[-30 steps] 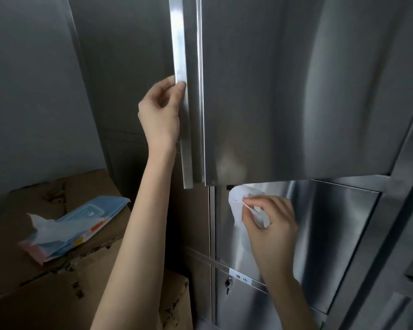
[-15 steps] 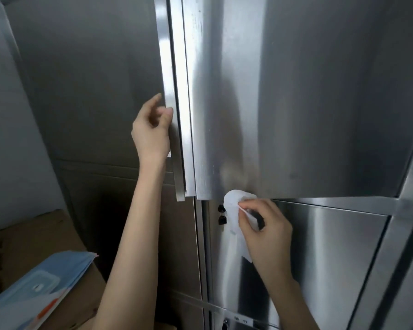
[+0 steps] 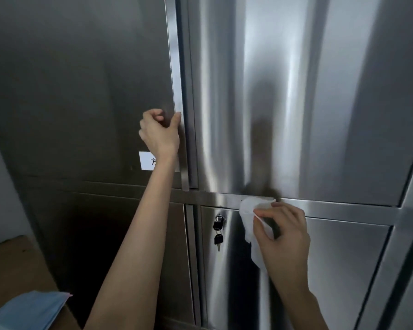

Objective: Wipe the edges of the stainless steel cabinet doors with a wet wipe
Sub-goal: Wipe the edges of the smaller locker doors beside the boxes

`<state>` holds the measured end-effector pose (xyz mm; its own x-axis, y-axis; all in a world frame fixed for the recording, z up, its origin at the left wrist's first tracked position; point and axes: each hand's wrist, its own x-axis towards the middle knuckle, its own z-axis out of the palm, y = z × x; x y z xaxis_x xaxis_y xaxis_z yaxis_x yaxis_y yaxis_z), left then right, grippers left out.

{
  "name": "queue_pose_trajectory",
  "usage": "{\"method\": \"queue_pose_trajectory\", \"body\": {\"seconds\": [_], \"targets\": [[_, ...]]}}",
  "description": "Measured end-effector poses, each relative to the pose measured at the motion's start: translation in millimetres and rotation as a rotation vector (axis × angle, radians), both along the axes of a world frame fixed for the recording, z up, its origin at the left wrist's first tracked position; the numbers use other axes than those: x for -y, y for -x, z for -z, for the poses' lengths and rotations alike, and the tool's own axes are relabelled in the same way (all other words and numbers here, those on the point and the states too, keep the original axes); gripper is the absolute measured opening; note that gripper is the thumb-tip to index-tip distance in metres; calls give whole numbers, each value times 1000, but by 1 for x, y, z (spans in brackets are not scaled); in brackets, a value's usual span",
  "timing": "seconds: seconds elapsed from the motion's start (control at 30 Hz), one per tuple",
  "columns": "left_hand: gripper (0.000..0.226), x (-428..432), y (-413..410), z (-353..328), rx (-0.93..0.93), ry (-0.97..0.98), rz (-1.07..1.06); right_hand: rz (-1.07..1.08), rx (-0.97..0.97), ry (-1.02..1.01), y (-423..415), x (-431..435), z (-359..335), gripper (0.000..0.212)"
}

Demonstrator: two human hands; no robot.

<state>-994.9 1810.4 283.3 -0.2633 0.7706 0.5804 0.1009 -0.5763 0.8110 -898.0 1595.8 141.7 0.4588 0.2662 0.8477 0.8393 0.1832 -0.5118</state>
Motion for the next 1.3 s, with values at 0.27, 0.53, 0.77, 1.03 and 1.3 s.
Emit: {"method": "queue_pose_trajectory", "body": {"seconds": [0.27, 0.53, 0.77, 1.03, 1.3], "targets": [[50, -19, -8, -1, -9, 23, -50, 60, -8, 2, -12, -7, 4, 26], [35, -6, 10, 38, -148, 41, 112, -15, -36, 57, -2, -4, 9, 19], [26, 26, 29, 192, -283, 219, 120, -69, -21, 140, 2, -1, 40, 22], [43, 24, 17, 217, -436, 238, 110, -134, -67, 223, 7, -1, 62, 18], [39, 20, 2, 214, -477, 261, 3, -106, -145, 247, -2, 5, 67, 16]]}}
